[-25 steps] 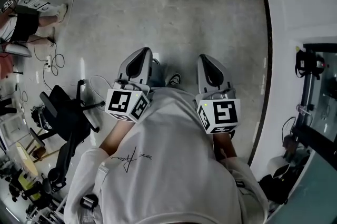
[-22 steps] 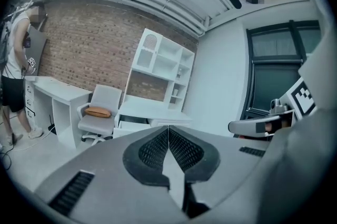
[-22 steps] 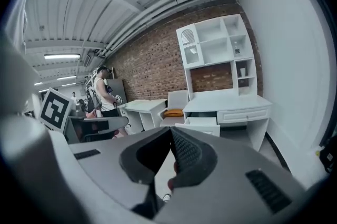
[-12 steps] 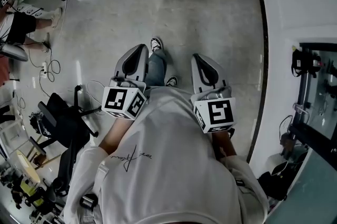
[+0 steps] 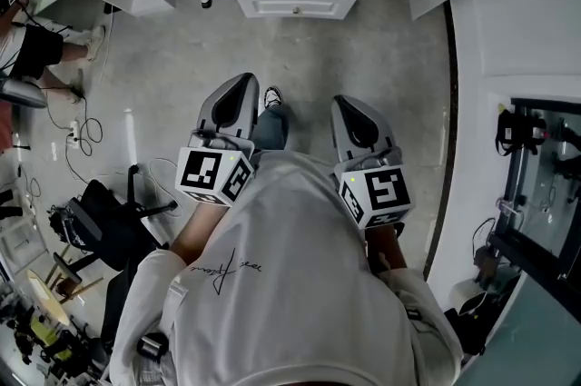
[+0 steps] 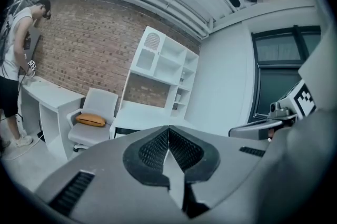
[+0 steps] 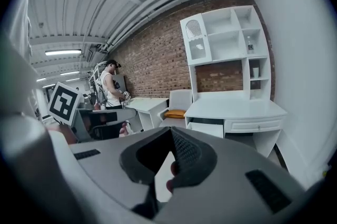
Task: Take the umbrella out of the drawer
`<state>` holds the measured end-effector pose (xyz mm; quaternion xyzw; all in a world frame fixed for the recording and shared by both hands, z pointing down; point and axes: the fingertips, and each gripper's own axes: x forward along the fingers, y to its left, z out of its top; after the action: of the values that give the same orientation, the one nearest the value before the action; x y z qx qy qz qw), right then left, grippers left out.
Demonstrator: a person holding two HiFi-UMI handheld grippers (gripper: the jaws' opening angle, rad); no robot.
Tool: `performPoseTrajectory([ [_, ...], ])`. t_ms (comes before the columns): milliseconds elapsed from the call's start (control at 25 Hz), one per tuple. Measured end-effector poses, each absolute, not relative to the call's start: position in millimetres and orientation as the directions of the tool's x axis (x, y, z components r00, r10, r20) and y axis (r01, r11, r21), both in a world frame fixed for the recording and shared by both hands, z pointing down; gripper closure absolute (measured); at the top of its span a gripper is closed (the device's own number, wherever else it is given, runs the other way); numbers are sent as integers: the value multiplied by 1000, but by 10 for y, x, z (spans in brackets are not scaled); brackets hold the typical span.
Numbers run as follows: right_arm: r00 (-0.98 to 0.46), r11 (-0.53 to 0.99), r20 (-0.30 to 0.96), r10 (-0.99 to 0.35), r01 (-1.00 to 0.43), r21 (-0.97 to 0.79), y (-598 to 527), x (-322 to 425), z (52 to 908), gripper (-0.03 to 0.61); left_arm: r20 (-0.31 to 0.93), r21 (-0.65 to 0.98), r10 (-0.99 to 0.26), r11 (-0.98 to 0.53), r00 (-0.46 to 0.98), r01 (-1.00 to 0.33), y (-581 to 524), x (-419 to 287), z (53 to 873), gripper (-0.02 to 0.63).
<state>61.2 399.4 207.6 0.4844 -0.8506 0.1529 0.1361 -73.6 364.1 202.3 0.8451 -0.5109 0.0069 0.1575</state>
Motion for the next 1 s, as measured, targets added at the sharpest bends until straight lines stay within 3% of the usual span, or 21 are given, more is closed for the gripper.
performPoseTrajectory([
  [1000, -441, 436, 409, -799, -893, -111, 2269, 255, 1925, 554, 137, 305, -802, -524, 581, -796, 1895, -1054, 1911, 597],
])
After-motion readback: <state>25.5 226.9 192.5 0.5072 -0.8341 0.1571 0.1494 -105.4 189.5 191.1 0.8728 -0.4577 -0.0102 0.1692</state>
